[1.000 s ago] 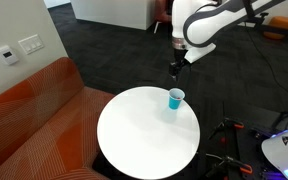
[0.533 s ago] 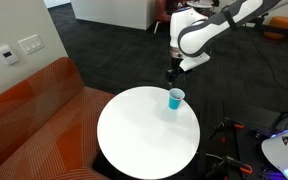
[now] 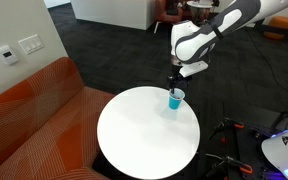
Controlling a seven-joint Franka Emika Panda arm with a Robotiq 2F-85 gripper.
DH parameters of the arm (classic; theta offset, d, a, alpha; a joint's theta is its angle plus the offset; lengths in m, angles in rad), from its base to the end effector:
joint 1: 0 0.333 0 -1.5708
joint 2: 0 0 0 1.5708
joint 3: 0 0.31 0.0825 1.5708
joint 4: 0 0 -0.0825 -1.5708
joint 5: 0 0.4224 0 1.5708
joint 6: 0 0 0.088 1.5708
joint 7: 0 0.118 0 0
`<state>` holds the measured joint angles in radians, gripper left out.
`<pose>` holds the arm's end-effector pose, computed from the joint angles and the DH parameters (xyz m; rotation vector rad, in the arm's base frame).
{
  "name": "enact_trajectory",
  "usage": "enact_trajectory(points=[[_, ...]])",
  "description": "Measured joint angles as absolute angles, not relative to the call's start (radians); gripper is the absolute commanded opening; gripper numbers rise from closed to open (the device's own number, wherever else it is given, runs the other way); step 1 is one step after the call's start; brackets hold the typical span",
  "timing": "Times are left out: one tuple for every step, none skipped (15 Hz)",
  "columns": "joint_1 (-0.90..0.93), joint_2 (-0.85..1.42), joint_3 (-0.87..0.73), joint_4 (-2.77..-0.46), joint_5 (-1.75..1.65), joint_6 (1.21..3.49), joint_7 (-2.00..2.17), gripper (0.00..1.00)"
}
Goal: Remove the red marker from the blue cup and place the marker on the left side of the table
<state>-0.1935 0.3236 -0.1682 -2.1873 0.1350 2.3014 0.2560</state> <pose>0.5192 -0.1960 0.1770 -2.8839 1.0773 0.3089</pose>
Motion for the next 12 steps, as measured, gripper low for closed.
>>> enact_trajectory(points=[[-0.202, 0.333, -0.169, -2.187, 0.149, 2.306, 0.243, 0.99], [-0.210, 0.340, -0.170, -2.186, 0.164, 2.309, 0.234, 0.93], [-0.218, 0.347, -0.172, -2.185, 0.177, 2.310, 0.224, 0.92], [-0.225, 0.353, -0.172, -2.184, 0.188, 2.311, 0.218, 0.88], [-0.231, 0.357, -0.173, -2.183, 0.194, 2.311, 0.217, 0.79], [-0.235, 0.361, -0.173, -2.181, 0.201, 2.311, 0.217, 0.81], [-0.238, 0.364, -0.173, -2.180, 0.207, 2.312, 0.217, 0.78], [-0.240, 0.366, -0.173, -2.180, 0.214, 2.312, 0.217, 0.77], [-0.241, 0.367, -0.173, -2.179, 0.221, 2.312, 0.217, 0.77], [-0.243, 0.367, -0.174, -2.179, 0.225, 2.312, 0.217, 0.71], [-0.245, 0.367, -0.174, -2.178, 0.230, 2.312, 0.217, 0.72], [-0.247, 0.368, -0.174, -2.177, 0.237, 2.312, 0.217, 0.67]])
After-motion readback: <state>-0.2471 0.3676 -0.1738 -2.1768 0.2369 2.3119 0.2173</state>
